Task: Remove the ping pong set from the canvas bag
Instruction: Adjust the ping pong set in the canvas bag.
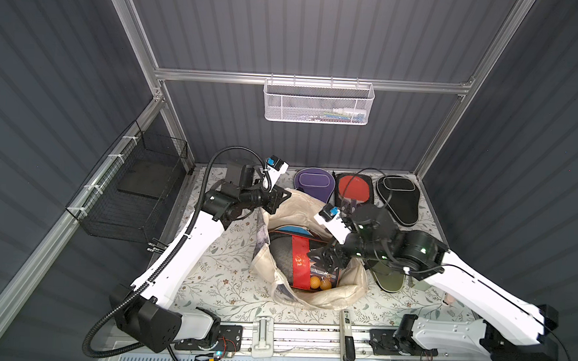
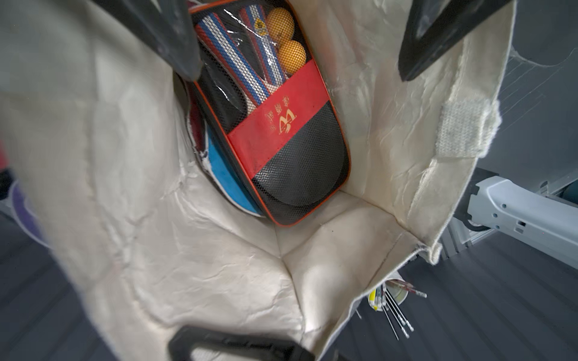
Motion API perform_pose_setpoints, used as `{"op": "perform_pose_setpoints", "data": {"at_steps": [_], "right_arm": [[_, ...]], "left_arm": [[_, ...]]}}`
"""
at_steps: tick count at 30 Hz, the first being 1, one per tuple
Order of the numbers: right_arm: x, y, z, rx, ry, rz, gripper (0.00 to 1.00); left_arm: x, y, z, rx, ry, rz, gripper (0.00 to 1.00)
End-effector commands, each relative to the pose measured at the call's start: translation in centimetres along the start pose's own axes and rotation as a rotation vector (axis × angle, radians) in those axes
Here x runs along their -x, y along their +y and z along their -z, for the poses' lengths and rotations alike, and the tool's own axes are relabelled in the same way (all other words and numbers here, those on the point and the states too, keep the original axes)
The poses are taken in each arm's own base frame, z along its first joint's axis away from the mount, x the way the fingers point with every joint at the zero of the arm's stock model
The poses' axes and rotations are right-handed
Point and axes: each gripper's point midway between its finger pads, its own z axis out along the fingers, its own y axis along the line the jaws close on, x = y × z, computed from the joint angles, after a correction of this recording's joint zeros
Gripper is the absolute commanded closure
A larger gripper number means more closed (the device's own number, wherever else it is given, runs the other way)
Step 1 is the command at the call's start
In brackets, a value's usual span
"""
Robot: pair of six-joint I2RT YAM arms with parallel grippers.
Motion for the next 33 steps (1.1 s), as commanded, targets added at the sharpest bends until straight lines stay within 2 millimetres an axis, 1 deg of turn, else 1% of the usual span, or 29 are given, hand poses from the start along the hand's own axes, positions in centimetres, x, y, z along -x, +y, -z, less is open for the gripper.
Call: {"op": "perform_pose_setpoints", "data": {"at_steps": [1, 4, 5, 9, 19, 21, 25, 29, 32, 33], "right_arm": [[0.1, 0.2, -2.4, 0.023, 0.009, 0.013, 0.01], [-0.1, -0.1, -4.3, 0.017, 0.035, 0.026, 0.01], [-0.3, -0.1, -5.0, 0.02, 0.052, 0.031, 0.01], [-0.6, -0.3, -6.8, 0.026, 0.077, 0.052, 0.01], [-3.1, -5.6, -11.4, 0.013, 0.156, -0.016, 0.01], [-3.5, -6.1, -12.3, 0.013, 0.18, -0.021, 0.01], [-4.2, -6.5, -14.1, 0.03, 0.219, -0.027, 0.01], [-4.9, -6.9, -15.5, 0.026, 0.248, -0.035, 0.02], [-5.5, -7.0, -16.2, 0.032, 0.265, -0.042, 0.06], [-5.8, -7.0, -16.4, 0.039, 0.273, -0.047, 0.09]], "left_arm": [[6.5, -2.6, 3.4, -0.055, -0.247, -0.1, 1.0], [5.6, -2.5, 3.2, -0.054, -0.243, -0.088, 1.0], [4.8, -2.3, 2.8, -0.053, -0.232, -0.078, 1.0], [4.0, -2.2, 2.5, -0.056, -0.224, -0.071, 1.0], [1.9, -2.3, 1.7, -0.081, -0.22, -0.058, 1.0], [1.6, -2.2, 1.6, -0.081, -0.22, -0.055, 1.0], [1.0, -2.2, 1.4, -0.087, -0.219, -0.05, 1.0], [0.8, -2.1, 1.1, -0.091, -0.222, -0.053, 1.0], [0.7, -2.2, 0.9, -0.099, -0.223, -0.058, 1.0], [0.6, -2.1, 0.8, -0.1, -0.221, -0.058, 1.0]]}}
